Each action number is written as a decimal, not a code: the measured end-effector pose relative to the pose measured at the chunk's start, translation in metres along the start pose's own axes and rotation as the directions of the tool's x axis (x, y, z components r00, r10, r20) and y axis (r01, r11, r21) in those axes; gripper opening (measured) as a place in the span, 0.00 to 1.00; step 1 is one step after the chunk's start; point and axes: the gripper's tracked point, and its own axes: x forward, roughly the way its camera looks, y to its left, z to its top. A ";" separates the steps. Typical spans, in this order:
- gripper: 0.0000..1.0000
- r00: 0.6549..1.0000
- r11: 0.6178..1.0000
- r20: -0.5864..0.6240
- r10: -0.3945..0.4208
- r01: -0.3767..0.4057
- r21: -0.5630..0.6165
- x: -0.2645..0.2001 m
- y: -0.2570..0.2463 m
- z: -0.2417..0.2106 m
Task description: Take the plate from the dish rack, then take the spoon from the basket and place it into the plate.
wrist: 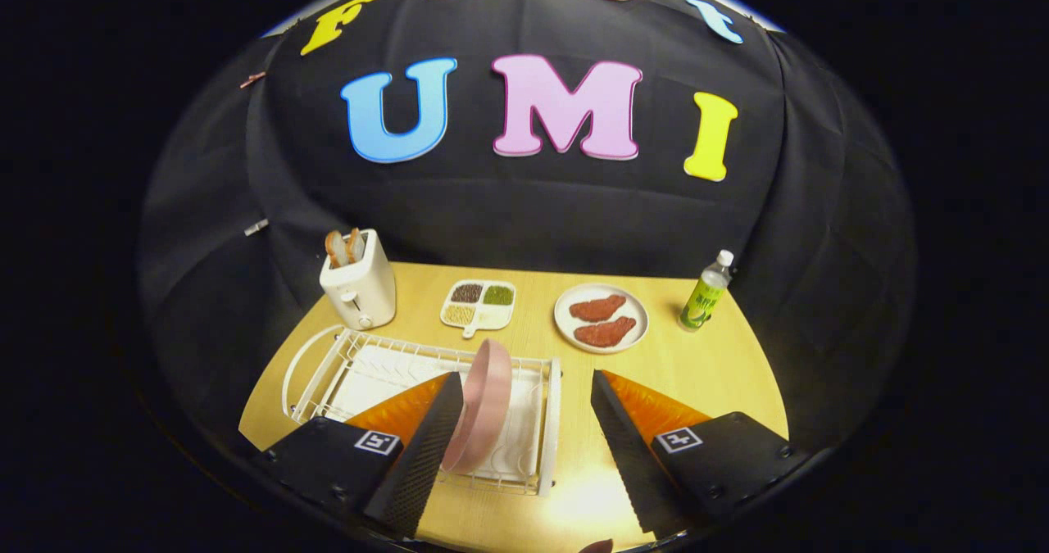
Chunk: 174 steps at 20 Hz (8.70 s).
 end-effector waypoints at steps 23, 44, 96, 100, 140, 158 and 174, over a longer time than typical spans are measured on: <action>0.10 0.924 0.888 -0.037 -0.380 0.354 -0.294 0.056 0.002 0.001; 0.09 0.992 0.995 -0.085 -0.095 0.095 -0.007 -0.077 -0.051 -0.057; 0.50 0.999 0.996 -0.029 -0.042 0.040 -0.079 -0.027 -0.214 -0.136; 0.50 0.995 0.997 -0.097 -0.008 0.000 -0.083 0.002 -0.227 -0.156; 0.09 0.806 0.758 -0.242 0.540 -0.590 -0.276 -0.103 0.005 -0.224; 0.28 0.801 0.731 -0.364 0.475 -0.589 -0.343 -0.062 0.009 -0.282; 1.00 0.852 0.813 -0.139 0.505 -0.524 -0.254 -0.098 0.005 -0.179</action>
